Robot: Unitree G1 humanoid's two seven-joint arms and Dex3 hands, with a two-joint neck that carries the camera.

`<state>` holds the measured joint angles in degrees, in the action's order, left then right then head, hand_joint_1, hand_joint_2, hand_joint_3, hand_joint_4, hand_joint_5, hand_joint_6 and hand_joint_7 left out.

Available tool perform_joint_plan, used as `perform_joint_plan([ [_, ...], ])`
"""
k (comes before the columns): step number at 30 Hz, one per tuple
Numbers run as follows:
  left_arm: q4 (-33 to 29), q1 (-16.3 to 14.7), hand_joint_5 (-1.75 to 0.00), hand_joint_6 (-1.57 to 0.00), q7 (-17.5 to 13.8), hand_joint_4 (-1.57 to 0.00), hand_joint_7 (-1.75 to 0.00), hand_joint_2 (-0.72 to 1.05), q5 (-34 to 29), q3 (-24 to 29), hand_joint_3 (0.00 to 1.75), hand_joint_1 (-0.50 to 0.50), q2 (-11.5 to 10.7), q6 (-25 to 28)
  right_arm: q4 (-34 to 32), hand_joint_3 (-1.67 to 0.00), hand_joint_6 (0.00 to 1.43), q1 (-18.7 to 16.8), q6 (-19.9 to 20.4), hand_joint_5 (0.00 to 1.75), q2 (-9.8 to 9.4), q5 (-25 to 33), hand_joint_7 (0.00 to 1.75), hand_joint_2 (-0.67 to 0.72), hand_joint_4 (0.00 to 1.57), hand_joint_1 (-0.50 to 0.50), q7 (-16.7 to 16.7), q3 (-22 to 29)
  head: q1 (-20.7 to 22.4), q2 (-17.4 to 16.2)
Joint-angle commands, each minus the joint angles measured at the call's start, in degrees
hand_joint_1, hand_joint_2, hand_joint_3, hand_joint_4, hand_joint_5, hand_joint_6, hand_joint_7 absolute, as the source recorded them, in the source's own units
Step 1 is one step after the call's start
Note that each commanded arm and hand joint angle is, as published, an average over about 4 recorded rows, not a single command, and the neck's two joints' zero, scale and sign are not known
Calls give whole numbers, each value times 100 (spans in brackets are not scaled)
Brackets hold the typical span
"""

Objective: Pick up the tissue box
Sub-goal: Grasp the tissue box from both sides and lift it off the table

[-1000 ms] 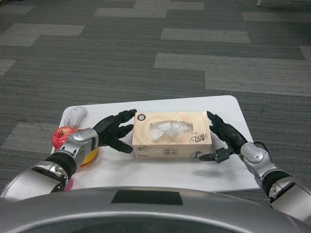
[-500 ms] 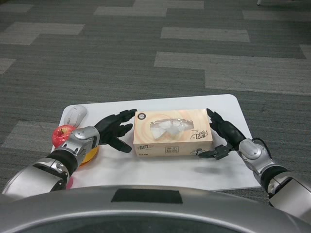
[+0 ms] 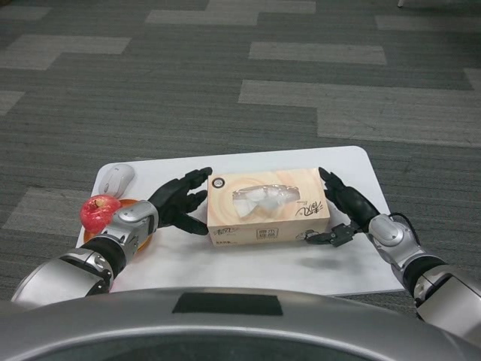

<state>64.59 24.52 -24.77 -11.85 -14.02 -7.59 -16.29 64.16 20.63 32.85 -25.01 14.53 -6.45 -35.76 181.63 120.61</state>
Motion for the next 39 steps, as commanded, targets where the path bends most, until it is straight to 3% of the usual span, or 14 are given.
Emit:
perform_joint_plan([
  [1, 19, 27, 0, 0, 73, 0, 0, 105, -155, -51, 17, 50, 10, -127, -74, -40, 0, 126, 2, 0, 66, -29, 0, -29, 0, -46, 34, -54, -1, -2],
  [9, 19, 27, 0, 0, 157, 0, 0, 105, -415, -101, 17, 50, 95, -261, -158, -40, 0, 117, 6, 10, 66, -29, 0, -29, 0, -46, 100, -84, 0, 2],
  [39, -344, -59, 0, 0, 139, 0, 0, 105, -714, -93, 17, 50, 117, -428, -351, -40, 0, 126, 48, 10, 66, -38, 0, -35, 0, -46, 214, -65, 18, 83],
])
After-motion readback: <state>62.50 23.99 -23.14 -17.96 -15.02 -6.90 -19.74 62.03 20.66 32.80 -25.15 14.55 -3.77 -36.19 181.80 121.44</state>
